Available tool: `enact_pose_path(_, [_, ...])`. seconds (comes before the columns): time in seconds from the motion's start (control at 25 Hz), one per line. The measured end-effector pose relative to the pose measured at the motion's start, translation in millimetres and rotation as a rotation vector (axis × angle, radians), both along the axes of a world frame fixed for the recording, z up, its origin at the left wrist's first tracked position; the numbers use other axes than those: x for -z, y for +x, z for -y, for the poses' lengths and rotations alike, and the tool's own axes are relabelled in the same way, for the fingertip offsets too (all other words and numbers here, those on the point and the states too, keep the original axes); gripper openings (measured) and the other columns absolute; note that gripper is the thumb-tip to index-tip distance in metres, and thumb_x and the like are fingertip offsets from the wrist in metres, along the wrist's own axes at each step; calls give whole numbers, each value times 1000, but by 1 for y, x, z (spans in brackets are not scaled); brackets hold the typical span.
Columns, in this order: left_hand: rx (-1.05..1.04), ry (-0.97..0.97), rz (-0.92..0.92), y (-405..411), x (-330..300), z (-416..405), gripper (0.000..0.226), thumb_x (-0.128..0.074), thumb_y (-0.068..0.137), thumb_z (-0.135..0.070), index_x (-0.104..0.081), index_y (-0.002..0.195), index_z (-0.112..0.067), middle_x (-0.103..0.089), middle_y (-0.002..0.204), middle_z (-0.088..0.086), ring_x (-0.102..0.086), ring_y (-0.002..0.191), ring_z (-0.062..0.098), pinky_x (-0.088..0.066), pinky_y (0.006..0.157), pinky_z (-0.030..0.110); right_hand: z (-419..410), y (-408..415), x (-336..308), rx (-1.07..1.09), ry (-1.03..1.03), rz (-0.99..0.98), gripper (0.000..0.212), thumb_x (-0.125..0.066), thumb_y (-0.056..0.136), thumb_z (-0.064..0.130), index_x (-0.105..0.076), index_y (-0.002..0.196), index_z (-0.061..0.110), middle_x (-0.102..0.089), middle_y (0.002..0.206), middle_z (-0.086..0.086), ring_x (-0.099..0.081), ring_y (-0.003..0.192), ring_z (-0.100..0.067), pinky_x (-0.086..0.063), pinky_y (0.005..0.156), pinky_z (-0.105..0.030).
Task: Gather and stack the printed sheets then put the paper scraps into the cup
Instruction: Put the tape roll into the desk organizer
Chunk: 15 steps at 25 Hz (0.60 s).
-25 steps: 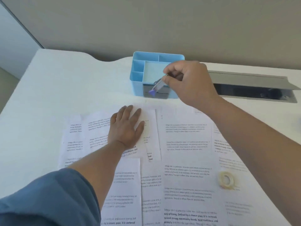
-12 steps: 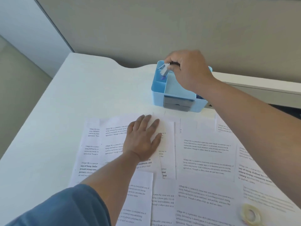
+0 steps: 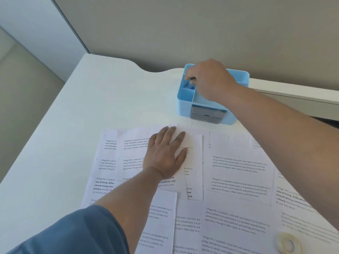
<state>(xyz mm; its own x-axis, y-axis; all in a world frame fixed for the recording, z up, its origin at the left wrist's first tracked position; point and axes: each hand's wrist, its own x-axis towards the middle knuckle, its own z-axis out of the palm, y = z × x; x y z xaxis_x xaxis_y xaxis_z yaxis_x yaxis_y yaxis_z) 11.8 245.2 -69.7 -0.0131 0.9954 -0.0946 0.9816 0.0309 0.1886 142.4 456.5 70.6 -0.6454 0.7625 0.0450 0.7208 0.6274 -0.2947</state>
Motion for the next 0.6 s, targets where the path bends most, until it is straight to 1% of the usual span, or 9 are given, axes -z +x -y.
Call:
enact_pose_path(0.12, [0, 11, -1, 0, 0, 0, 63, -26, 101, -61, -33, 158, -36, -26, 168, 2, -15, 155, 25, -4, 122, 40, 1, -4, 10, 32, -47, 42, 36, -49, 90, -7, -72, 109, 13, -71, 103, -14, -63, 95, -37, -55, 81, -45])
enact_pose_path(0.2, [3, 18, 1, 1, 2, 0, 62, -28, 101, -60, -35, 157, -35, -28, 167, 3, -17, 155, 26, -5, 122, 41, 1, -5, 14, 40, -71, 73, 44, -46, 87, -11, -72, 111, 15, -70, 102, -13, -62, 94, -35, -54, 78, -41])
enact_pose_path(0.28, [5, 19, 4, 1, 2, 0, 62, -30, 101, -59, -35, 157, -35, -28, 167, 3, -18, 154, 26, -5, 122, 41, 0, -6, 17, 48, -83, 102, 50, -42, 80, -16, -71, 108, 14, -68, 95, -11, -56, 88, -32, -47, 70, -36])
enact_pose_path(0.36, [6, 17, -2, 0, 2, 0, 62, -29, 101, -59, -34, 158, -35, -27, 167, 2, -16, 155, 26, -4, 122, 40, -1, -7, 18, 61, -79, 111, 52, -39, 75, -18, -71, 102, 13, -65, 90, -11, -50, 82, -30, -40, 65, -35])
enact_pose_path(0.4, [5, 16, -3, 0, 2, 0, 62, -29, 101, -59, -34, 158, -35, -26, 168, 2, -16, 155, 26, -4, 122, 40, -1, -6, 18, 70, -82, 103, 54, -39, 75, -18, -71, 105, 14, -65, 91, -10, -49, 83, -30, -40, 65, -35])
enact_pose_path(0.44, [4, 16, -4, 0, 2, 0, 62, -29, 101, -60, -33, 158, -35, -26, 168, 2, -15, 155, 25, -3, 122, 40, 0, -5, 17, 82, -86, 92, 57, -39, 76, -18, -71, 110, 15, -65, 95, -11, -52, 87, -32, -44, 68, -38])
enact_pose_path(0.52, [2, 8, 0, 0, 1, 1, 63, -28, 101, -60, -32, 159, -36, -25, 168, 2, -14, 155, 25, -3, 123, 40, 7, -1, 17, 108, -77, 53, 61, -41, 79, -18, -70, 122, 15, -68, 107, -12, -57, 102, -36, -50, 82, -44])
enact_pose_path(0.56, [2, 4, 2, 0, 1, 1, 64, -27, 100, -60, -32, 159, -36, -24, 168, 1, -13, 155, 25, -3, 123, 40, 11, 3, 17, 116, -61, 29, 60, -44, 81, -17, -68, 126, 13, -68, 113, -11, -57, 109, -37, -50, 88, -45])
enact_pose_path(0.6, [4, 0, 3, 0, 1, 1, 64, -26, 100, -60, -32, 159, -36, -24, 168, 2, -13, 156, 25, -3, 123, 40, 17, 6, 17, 115, -34, 5, 55, -46, 83, -16, -68, 126, 10, -68, 116, -12, -57, 111, -37, -50, 91, -46])
